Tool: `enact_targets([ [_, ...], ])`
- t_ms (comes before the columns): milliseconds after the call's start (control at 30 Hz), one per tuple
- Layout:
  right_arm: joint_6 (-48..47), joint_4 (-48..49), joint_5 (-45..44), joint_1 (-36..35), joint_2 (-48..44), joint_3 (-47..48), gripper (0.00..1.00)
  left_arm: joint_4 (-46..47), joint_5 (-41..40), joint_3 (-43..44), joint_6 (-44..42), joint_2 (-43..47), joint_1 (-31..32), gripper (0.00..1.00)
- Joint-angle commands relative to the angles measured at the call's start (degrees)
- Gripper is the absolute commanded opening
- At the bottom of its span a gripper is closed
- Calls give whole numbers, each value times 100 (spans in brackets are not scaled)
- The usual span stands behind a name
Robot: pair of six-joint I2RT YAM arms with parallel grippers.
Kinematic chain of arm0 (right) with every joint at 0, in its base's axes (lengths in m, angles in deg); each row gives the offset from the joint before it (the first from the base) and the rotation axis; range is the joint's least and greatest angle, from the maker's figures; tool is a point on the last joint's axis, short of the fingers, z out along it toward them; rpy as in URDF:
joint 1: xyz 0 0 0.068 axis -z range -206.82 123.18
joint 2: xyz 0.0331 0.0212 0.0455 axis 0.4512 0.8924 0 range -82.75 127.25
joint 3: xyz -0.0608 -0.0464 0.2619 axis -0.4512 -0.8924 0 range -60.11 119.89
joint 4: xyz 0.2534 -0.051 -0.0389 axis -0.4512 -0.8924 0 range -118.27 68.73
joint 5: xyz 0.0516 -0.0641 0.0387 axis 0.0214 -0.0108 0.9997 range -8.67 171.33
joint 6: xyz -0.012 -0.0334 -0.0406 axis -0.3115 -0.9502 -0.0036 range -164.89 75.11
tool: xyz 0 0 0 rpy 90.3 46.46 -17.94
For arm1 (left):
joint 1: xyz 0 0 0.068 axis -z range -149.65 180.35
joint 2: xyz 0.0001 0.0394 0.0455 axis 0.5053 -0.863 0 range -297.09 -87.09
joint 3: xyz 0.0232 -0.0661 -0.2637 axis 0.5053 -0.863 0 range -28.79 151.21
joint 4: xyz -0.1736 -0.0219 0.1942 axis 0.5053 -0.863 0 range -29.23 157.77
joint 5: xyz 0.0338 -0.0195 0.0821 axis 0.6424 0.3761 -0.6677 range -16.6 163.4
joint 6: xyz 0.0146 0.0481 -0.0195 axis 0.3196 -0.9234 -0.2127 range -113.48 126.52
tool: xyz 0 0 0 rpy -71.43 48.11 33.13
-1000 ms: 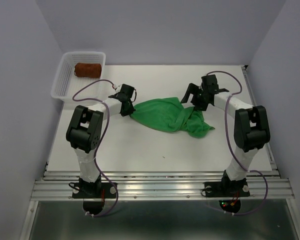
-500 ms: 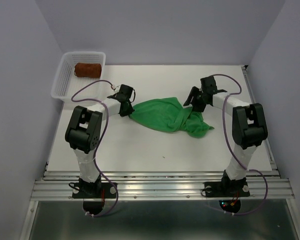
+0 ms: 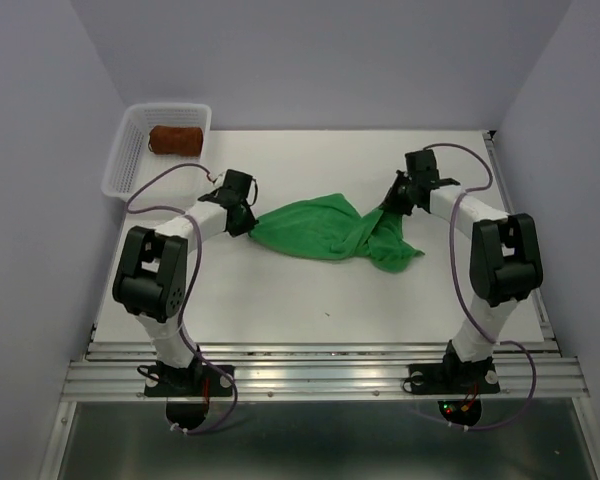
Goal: Roll the towels
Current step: Flatten the towel
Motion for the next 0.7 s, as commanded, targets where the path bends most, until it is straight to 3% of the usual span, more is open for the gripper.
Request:
enact_targets([
  [0, -331, 414, -382, 2, -1291, -60, 1, 114, 216, -72, 144, 1020, -232, 0],
  [100, -445, 379, -506, 2, -2291, -288, 1, 334, 383, -99, 232, 1792, -329, 0],
  [300, -551, 54, -865, 2, -3382, -474, 1, 344, 393, 103, 276, 2787, -382, 0],
  [667, -876, -667, -1331, 2, -4922, -141, 1, -114, 58, 516, 303, 4378, -444, 0],
])
